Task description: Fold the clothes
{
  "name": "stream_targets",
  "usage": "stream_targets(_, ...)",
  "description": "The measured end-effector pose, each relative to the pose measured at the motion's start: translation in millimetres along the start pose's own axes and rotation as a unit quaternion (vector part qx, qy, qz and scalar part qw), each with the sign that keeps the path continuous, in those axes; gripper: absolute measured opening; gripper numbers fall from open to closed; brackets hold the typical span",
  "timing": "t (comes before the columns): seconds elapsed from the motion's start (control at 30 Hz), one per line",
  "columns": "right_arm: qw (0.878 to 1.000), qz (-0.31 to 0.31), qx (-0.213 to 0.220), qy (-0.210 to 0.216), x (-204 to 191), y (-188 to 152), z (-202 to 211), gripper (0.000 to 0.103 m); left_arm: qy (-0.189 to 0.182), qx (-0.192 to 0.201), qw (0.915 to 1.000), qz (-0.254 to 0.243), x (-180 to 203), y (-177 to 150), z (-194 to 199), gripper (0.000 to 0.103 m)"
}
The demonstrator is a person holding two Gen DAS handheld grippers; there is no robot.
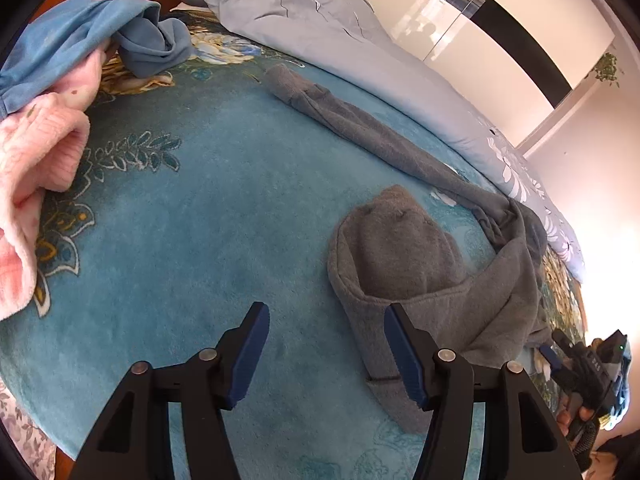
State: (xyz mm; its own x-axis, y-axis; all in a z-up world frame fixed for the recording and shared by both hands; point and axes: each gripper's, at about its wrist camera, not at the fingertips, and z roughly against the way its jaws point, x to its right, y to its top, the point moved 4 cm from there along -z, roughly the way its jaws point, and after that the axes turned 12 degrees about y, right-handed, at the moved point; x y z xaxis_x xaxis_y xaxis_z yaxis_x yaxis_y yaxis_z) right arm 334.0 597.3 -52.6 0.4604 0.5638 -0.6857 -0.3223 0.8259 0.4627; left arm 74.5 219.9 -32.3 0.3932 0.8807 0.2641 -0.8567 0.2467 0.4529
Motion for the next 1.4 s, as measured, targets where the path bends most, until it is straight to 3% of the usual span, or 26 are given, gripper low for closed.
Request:
stream_targets(0.2, 0.999, -0.035, 0.02, 0.015, 3.0, 0.2, -0.4, 0.063, 0.005, -0.016, 0.9999, 0.004, -3.0, -18.0, -3.4, 0.066)
stream_targets(0.23, 0.999, -0.037, 0.023, 0.014, 3.1, 1.8, 0.3, 0.056, 0.005, -0.019, 0.9998, 0.007, -4.3, -19.8, -4.5, 0.066)
stream_targets(0.27, 0.999, -0.04, 0.026, 0.014, 3.2, 3.4, 0.9, 0.039, 0.005, -0.022, 0.9997, 0.011, -5.7, -21.5, -5.4, 0.066)
stream_targets(0.33, 0.998, -0.044, 0.033, 0.013, 3.5, 6.5, 2.3, 0.012, 0.003, -0.026, 0.9995, 0.017, -8.0, -24.7, -6.7, 0.066)
stream_targets(0.47, 0.998, -0.046, 0.048, 0.007, 3.0, 13.9, 8.1, 0.007, -0.001, -0.031, 0.9994, 0.016, -7.7, -28.8, -7.1, 0.066)
stream_targets(0.57, 0.995, 0.01, 0.089, -0.048, -2.4, 30.9, 47.6, 0.006, 0.003, -0.024, 0.9997, 0.003, -4.3, -31.3, -2.6, 0.066)
stream_targets(0.7, 0.977, 0.04, 0.16, -0.136, 5.5, 54.4, 108.8, 0.006, -0.015, -0.03, 0.9994, -0.011, 5.2, -35.4, -4.6, 0.067)
stream_targets(0.87, 0.966, 0.065, 0.145, -0.204, 20.6, 59.4, 132.1, 0.006, -0.024, -0.047, 0.9986, 0.0, 14.9, -38.4, -15.9, 0.067)
stream_targets(1.0, 0.972, 0.088, 0.099, -0.194, 28.7, 48.6, 122.2, 0.006, -0.026, -0.046, 0.9986, 0.01, 18.6, -30.6, -20.1, 0.067)
stream_targets(1.2, 0.969, 0.097, 0.105, -0.203, 16.7, 23.5, 130.9, 0.009, -0.064, -0.066, 0.994, 0.059, 17.5, -3.5, -35.5, 0.067)
stream_targets(1.27, 0.963, 0.12, 0.113, -0.213, 6.0, 15.4, 138.8, 0.022, -0.07, -0.064, 0.9929, 0.072, 18.6, 0.9, -41.2, 0.065)
stream_targets(1.33, 0.957, 0.144, 0.118, -0.222, -3.3, 8.8, 144.9, 0.037, -0.066, -0.057, 0.9924, 0.086, 18.5, 3.2, -46.7, 0.045)
stream_targets(1.37, 0.956, 0.153, 0.12, -0.221, -7.5, 6.0, 147.0, 0.04, -0.07, -0.057, 0.9912, 0.097, 19.2, 3.5, -48.5, 0.025)
stream_targets(1.4, 0.956, 0.158, 0.118, -0.218, -10.4, 3.9, 147.6, 0.04, -0.076, -0.057, 0.9897, 0.108, 20.1, 3.6, -50.1, 0.016)
